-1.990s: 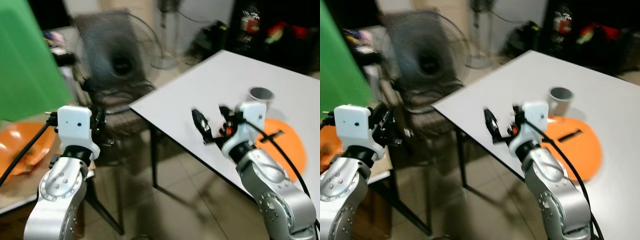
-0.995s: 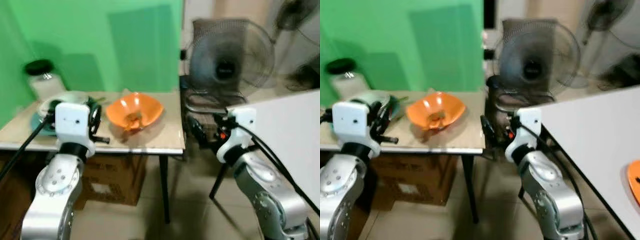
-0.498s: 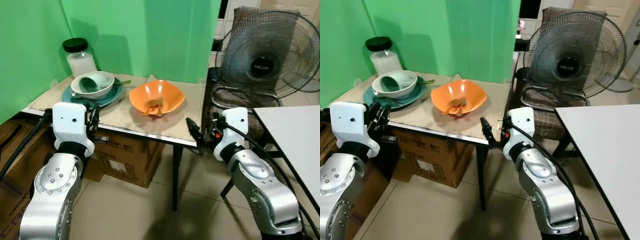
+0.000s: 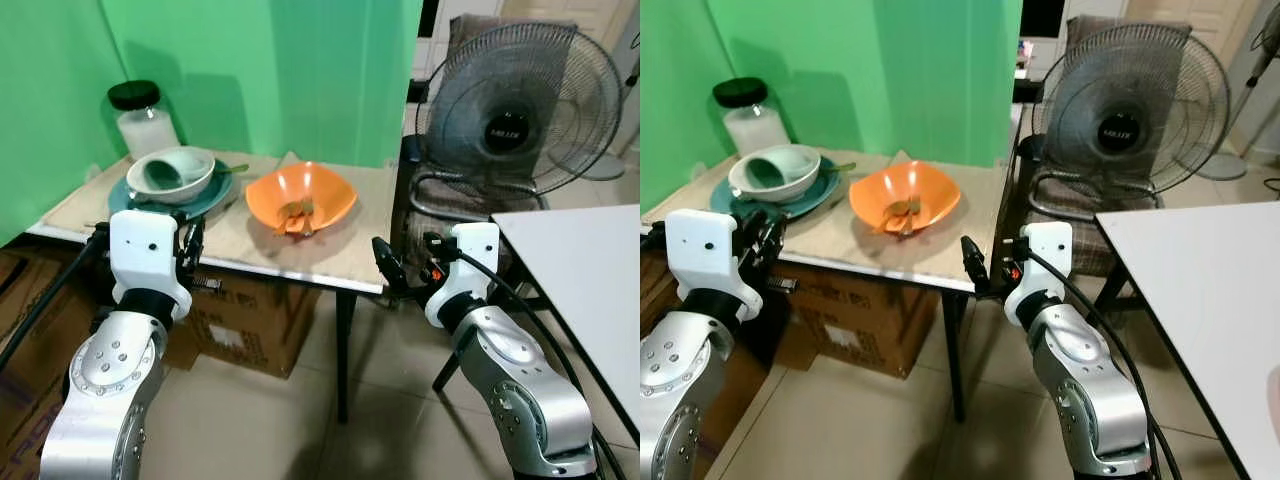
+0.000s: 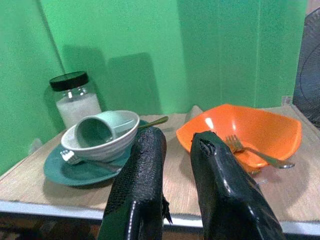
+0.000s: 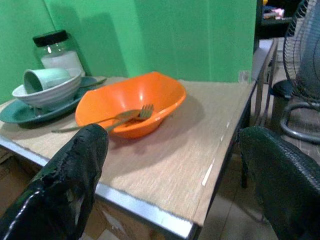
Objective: Setting the table
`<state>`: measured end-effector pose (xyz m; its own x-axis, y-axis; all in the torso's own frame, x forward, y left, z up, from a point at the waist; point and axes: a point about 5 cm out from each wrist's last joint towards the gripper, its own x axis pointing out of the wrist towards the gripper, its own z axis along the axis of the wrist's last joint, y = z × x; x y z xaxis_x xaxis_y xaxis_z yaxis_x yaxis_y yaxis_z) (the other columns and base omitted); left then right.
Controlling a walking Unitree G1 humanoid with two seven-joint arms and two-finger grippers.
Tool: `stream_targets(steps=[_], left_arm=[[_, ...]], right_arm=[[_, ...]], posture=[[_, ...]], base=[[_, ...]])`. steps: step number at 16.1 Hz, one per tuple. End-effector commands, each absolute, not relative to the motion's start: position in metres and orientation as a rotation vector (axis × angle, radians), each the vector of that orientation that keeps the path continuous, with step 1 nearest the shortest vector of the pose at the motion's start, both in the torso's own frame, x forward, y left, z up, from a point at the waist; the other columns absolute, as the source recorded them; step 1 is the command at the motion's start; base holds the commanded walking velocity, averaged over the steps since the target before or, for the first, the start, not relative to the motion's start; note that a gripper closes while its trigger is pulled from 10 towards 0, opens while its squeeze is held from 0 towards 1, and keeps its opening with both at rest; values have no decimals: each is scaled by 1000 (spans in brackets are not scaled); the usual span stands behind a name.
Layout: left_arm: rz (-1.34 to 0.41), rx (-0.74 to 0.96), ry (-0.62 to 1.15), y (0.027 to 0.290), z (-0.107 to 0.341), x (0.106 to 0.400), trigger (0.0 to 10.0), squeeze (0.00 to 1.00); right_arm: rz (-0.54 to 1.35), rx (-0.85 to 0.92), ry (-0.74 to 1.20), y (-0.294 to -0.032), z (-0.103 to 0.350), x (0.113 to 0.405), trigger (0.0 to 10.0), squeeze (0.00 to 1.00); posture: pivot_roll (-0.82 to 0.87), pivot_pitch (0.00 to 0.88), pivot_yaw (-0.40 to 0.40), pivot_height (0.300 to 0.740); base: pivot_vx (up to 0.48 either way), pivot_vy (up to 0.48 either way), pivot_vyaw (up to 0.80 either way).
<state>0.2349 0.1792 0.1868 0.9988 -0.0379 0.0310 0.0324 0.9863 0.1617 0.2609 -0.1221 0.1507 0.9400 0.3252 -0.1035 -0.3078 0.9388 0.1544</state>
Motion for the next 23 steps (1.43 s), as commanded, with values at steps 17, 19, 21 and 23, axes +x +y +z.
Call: stream_targets(steps=[17, 19, 21, 23], left_arm=[[-79, 174, -26, 178, 184, 229, 10000, 0], [-82, 181, -23, 180, 184, 228, 10000, 0], [-126, 208, 4, 186, 179, 226, 10000, 0], [-214, 249, 40, 189, 173, 222, 10000, 0]], right_arm=[[466, 119, 151, -104, 160, 272, 10000, 0], [490, 90, 240, -99, 159, 275, 10000, 0], [569, 92, 330, -87, 160, 281, 10000, 0], [572, 45, 384, -81, 161, 293, 10000, 898]], posture=[[-14, 0, 26, 740], [-18, 0, 25, 740], [-22, 0, 24, 740], [-28, 0, 25, 740]], base=[[346, 0, 141], [0, 0, 0], [0, 0, 0], [0, 0, 0]])
